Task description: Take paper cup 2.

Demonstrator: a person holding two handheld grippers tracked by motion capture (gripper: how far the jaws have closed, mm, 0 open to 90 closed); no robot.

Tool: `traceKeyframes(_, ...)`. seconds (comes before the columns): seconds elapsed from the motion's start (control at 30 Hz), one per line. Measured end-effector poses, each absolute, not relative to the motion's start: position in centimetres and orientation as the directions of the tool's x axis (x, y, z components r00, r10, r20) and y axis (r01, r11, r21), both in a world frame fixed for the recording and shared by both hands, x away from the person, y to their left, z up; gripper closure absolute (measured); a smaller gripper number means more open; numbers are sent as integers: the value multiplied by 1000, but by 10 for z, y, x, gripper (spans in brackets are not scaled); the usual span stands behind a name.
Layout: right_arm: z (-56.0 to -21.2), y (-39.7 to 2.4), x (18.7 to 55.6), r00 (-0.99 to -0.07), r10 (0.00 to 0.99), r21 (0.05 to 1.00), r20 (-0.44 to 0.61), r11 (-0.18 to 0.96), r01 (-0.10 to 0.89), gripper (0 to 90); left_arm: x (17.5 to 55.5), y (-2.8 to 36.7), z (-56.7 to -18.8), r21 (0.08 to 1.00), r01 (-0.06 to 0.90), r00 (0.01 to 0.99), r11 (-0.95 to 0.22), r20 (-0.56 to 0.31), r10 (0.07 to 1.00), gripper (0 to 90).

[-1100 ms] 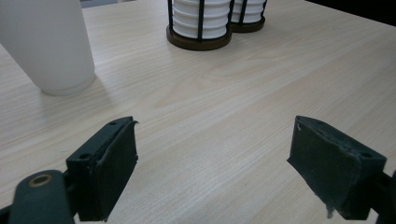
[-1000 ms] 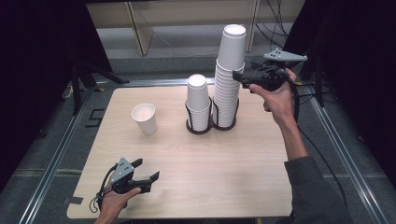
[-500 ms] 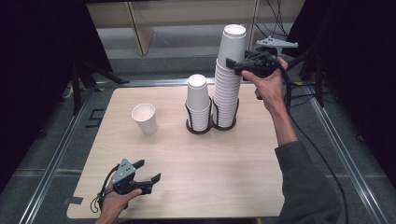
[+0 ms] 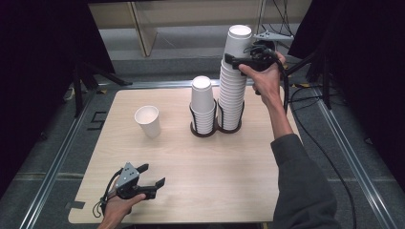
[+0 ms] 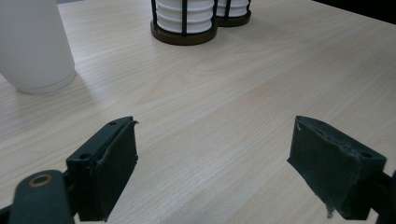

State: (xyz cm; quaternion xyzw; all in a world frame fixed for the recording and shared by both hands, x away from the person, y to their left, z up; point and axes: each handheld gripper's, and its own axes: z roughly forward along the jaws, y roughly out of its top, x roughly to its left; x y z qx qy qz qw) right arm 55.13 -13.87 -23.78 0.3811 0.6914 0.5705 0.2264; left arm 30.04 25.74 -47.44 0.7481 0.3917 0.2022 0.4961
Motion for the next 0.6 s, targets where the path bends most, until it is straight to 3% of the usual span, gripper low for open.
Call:
traceKeyframes(0.47,-235,-136,553,-604,789,956,115,76,282,150,301,257,-475,900,385,615,-205,-84,784,144)
traceKeyframes(0.6,-228,-138,551,-606,788,969,108,54,243,163,301,257,-475,896,389,613,-214,-79,786,144)
